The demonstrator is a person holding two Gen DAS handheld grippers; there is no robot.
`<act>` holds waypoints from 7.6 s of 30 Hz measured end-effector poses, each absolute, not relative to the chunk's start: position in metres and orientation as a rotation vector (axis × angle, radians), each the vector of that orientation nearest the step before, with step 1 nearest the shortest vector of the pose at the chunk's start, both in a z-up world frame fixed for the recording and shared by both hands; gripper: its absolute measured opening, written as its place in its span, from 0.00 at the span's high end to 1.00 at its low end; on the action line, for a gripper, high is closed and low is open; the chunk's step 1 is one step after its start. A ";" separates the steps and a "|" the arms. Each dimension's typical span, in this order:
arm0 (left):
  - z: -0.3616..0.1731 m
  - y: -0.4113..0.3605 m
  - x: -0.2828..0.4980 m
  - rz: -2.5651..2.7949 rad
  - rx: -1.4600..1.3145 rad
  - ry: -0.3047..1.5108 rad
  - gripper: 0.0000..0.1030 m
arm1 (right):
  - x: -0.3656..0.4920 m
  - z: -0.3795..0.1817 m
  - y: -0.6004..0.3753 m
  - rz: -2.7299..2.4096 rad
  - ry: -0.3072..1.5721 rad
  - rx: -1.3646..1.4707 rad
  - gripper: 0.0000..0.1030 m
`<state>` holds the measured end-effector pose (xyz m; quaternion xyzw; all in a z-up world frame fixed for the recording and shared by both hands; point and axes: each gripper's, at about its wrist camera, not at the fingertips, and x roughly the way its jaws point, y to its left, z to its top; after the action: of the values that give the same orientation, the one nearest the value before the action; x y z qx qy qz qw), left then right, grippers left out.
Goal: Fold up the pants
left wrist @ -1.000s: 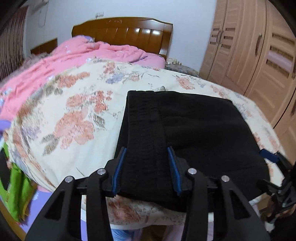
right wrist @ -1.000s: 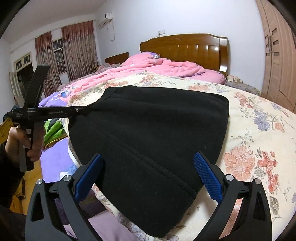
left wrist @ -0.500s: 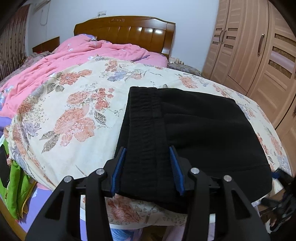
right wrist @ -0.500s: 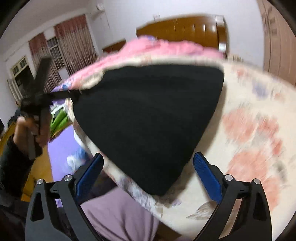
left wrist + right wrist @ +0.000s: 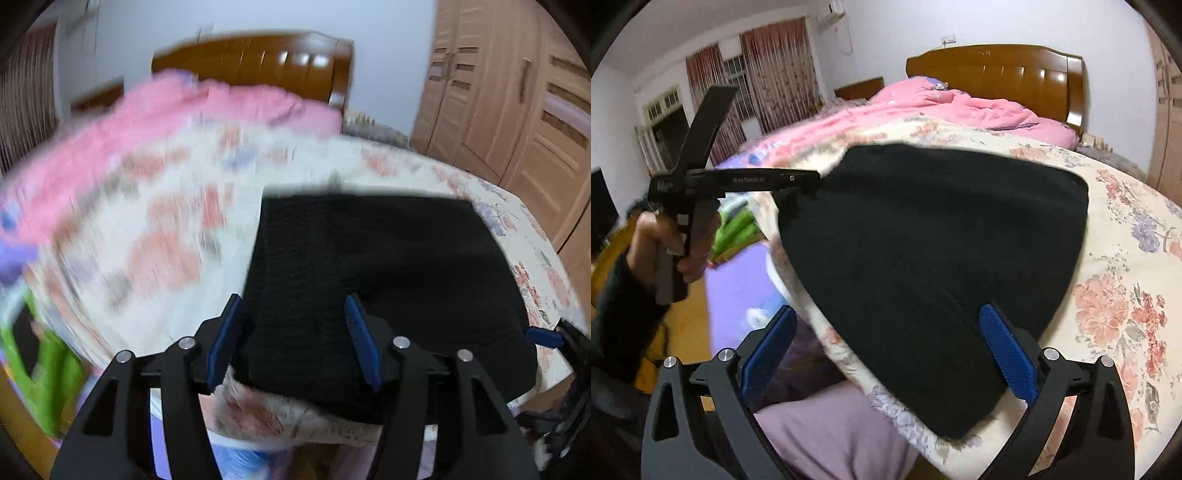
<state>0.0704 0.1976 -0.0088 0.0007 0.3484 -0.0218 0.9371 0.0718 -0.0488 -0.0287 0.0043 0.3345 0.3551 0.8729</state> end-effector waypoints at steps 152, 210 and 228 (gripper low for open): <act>0.026 0.149 -0.006 0.104 0.290 0.350 0.01 | 0.023 -0.013 -0.076 0.317 0.562 -0.055 0.04; -0.057 0.124 -0.021 0.082 -0.034 0.768 0.01 | 0.017 -0.069 -0.045 0.211 0.890 -0.089 0.04; -0.058 0.125 -0.021 0.082 -0.036 0.771 0.01 | 0.016 -0.069 -0.044 0.211 0.892 -0.090 0.04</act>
<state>-0.0208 0.1255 -0.0576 -0.0174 0.3761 0.0400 0.9256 0.0162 -0.0439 -0.0688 -0.0434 0.4302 0.1017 0.8959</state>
